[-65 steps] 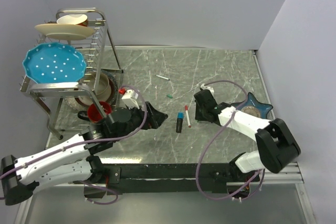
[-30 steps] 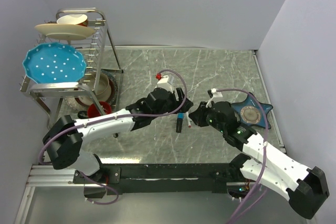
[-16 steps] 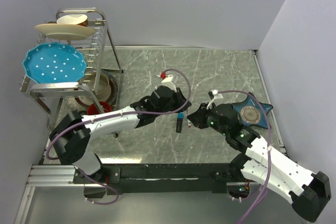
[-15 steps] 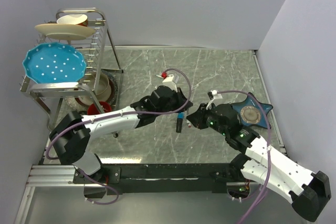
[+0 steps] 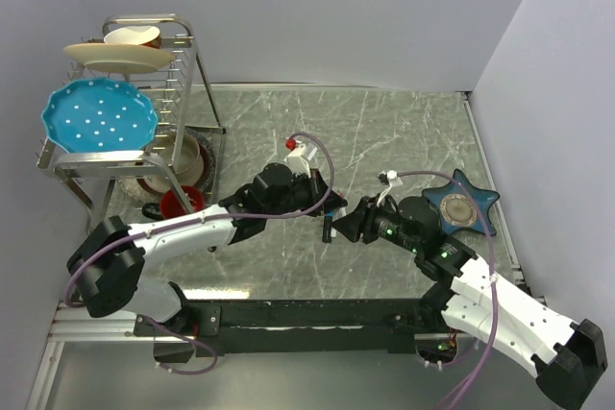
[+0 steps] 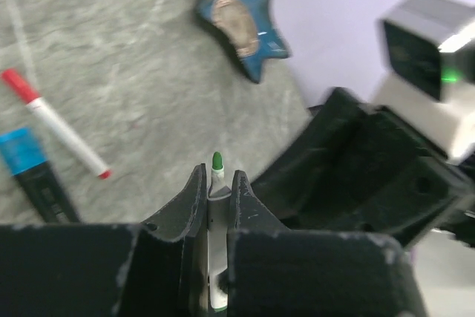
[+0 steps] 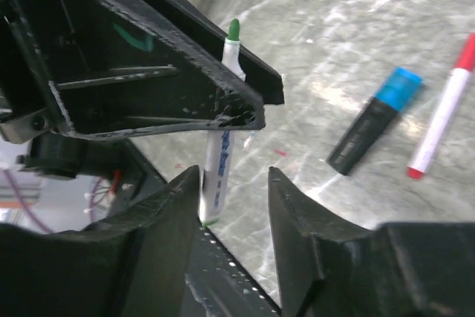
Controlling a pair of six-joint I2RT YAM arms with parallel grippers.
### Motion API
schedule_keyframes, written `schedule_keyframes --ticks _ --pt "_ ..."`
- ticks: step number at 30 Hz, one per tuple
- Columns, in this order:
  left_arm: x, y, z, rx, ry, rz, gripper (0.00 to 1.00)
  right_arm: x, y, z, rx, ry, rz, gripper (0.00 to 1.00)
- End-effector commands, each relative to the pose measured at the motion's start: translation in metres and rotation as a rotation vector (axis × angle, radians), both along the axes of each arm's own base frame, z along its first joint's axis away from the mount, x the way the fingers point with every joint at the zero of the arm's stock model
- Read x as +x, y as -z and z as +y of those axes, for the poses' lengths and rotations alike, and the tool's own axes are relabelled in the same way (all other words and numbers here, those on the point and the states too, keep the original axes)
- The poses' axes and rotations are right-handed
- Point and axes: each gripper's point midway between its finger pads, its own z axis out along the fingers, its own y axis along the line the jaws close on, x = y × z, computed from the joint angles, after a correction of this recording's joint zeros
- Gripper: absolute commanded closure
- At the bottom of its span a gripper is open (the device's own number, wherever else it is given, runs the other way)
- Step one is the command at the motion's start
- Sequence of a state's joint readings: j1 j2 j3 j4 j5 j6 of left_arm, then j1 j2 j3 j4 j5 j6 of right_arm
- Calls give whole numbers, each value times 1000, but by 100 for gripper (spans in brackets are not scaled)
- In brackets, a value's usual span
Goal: Insert the pens into the pen caps
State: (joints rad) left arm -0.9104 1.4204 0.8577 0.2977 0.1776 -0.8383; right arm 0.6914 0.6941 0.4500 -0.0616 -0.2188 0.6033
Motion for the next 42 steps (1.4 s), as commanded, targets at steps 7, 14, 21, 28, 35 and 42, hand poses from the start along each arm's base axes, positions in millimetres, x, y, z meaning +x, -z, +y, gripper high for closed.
schedule_keyframes --ticks 7,14,21,28,35,42 --pt "-24 -63 -7 -254 115 -59 99 -12 -28 15 169 -73 -40 53" --pt "-20 -68 0 -279 71 -75 99 -19 -36 13 262 -72 -55 100" --pt "12 -48 22 -127 -160 -29 19 -7 -37 -9 218 65 -87 100" --pt "62 -12 69 141 -591 111 20 -2 -34 -26 170 151 -102 100" --pt "76 -10 43 423 -341 -144 25 -9 -42 -44 133 178 -161 100" --pt "105 16 43 779 -118 -404 26 -28 -58 -58 158 155 -237 100"
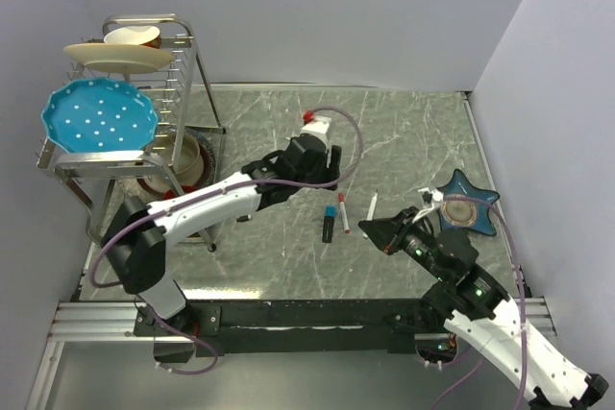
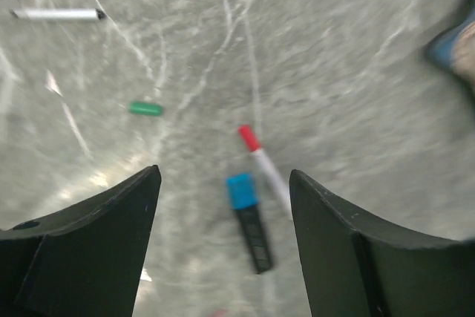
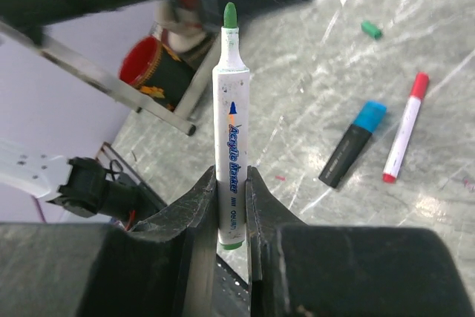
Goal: Insert the pens into the pen caps
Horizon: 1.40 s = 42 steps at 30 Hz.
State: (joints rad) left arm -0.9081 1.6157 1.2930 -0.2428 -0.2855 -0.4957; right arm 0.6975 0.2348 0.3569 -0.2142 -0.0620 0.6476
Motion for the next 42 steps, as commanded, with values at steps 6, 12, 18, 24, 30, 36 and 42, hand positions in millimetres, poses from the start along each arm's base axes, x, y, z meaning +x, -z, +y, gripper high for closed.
schedule_keyframes --ticks 6,12,18,24,30,36,42 --pt "30 9 -2 328 383 -176 26 -20 -42 -26 36 26 -144 100" --pt "49 32 -2 335 461 -127 29 -29 -62 -37 59 40 -192 100" --pt "63 73 -6 395 506 -53 31 -30 -67 -40 58 45 -205 100" --pt "81 95 -7 396 512 -27 33 -30 -69 -41 61 53 -210 100" --pt "94 118 0 406 502 20 34 -30 -74 -44 55 60 -221 100" --pt "98 134 1 430 506 56 34 -29 -78 -48 53 81 -227 100" --pt "96 146 7 443 497 101 35 -28 -76 -50 52 93 -223 100"
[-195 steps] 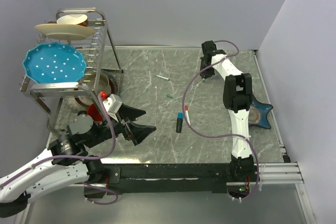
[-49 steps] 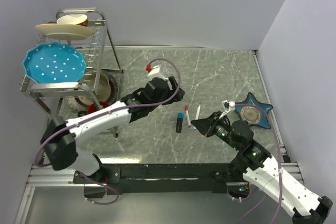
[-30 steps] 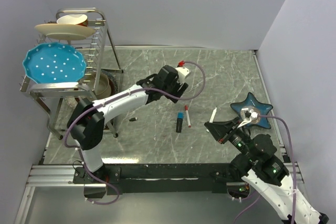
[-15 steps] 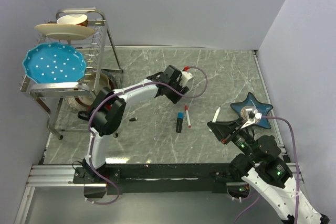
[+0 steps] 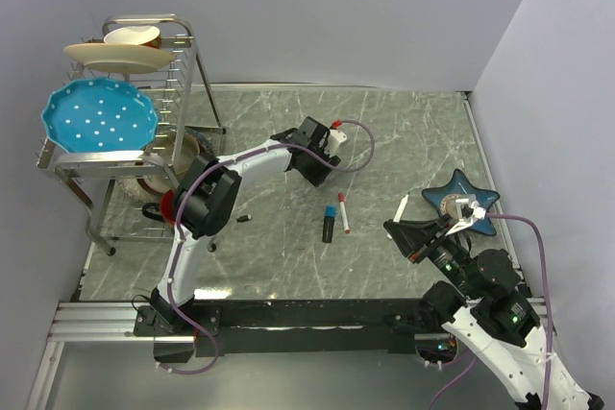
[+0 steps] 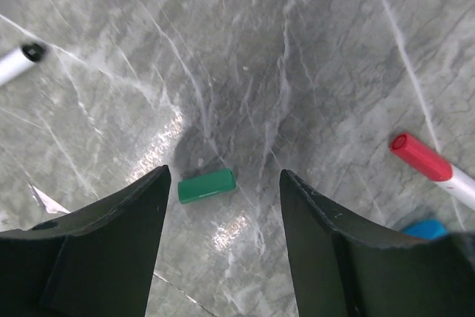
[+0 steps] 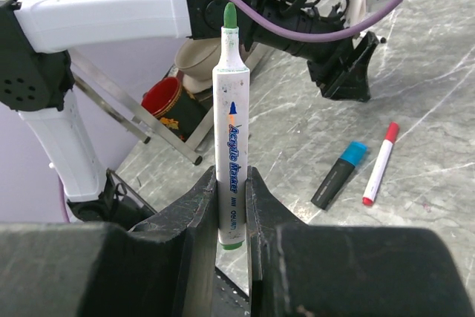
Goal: Insert the pens into the pen caps
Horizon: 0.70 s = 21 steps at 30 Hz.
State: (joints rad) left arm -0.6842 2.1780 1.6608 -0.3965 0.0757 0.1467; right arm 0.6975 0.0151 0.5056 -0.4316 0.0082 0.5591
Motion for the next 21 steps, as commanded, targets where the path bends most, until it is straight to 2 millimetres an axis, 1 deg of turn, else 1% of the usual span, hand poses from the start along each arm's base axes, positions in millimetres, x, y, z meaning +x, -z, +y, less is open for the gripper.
schedule_keyframes --ticks 1,5,6,10,11,13,14,20,21 --pt "2 -6 -4 -8 19 6 35 -2 -18 -8 22 24 -44 100" --pt "0 -3 -1 -18 11 25 35 -1 -16 -9 16 33 -37 100" --pt "-1 -2 -2 -22 10 35 36 -5 -20 -12 33 35 -54 100" --pt "-9 -1 -2 -27 9 76 39 -6 -21 -14 38 36 -55 100" --pt "-10 -5 -2 -35 8 73 40 -7 -20 -14 36 35 -52 100" --pt "-14 -4 1 -40 -2 84 41 -8 -21 -13 37 29 -52 100" --pt "-15 -10 0 -53 -4 76 42 -8 -21 -13 36 29 -51 100" --pt "-21 -12 7 -41 -16 88 45 -8 -20 -13 41 27 -49 100" --pt "-22 -12 7 -36 -15 92 49 -8 -20 -13 41 27 -47 100"
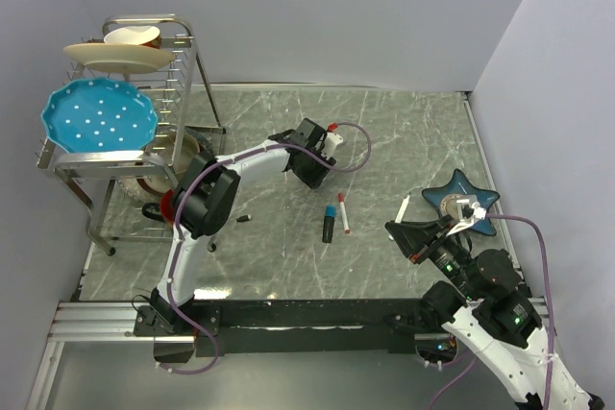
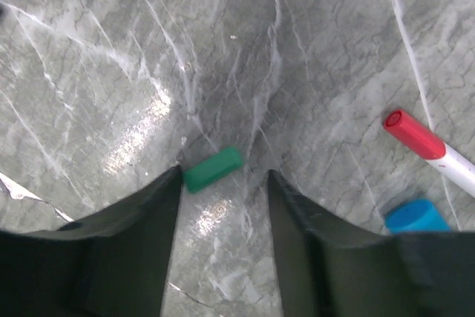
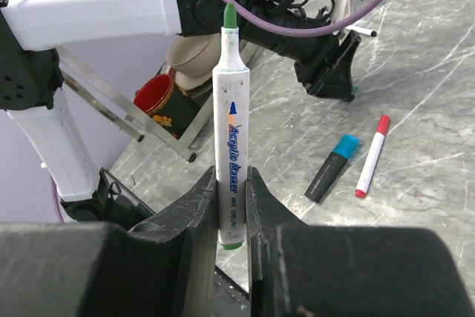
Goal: Insert the pens into the pen caps
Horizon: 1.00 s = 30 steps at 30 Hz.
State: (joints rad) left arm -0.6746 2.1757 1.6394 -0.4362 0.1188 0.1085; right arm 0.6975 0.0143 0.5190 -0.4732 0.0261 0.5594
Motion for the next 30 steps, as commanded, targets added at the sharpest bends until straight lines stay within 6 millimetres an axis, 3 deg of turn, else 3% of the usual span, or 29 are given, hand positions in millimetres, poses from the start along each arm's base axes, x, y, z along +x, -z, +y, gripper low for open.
schedule_keyframes --ticks 1,7,12,20,30 --pt "-7 -22 2 -25 -1 6 50 -7 -24 -8 58 9 -68 100" --pt "-11 -24 4 -3 13 13 54 -6 -22 -6 55 7 -65 100" --pt "-5 -25 3 1 15 -23 47 -4 -21 -6 51 10 -64 100" --pt "6 -5 1 57 50 -24 49 -2 -20 -6 38 15 -65 100" --pt "2 -6 -2 38 69 -14 48 -3 -24 -6 43 9 -74 100"
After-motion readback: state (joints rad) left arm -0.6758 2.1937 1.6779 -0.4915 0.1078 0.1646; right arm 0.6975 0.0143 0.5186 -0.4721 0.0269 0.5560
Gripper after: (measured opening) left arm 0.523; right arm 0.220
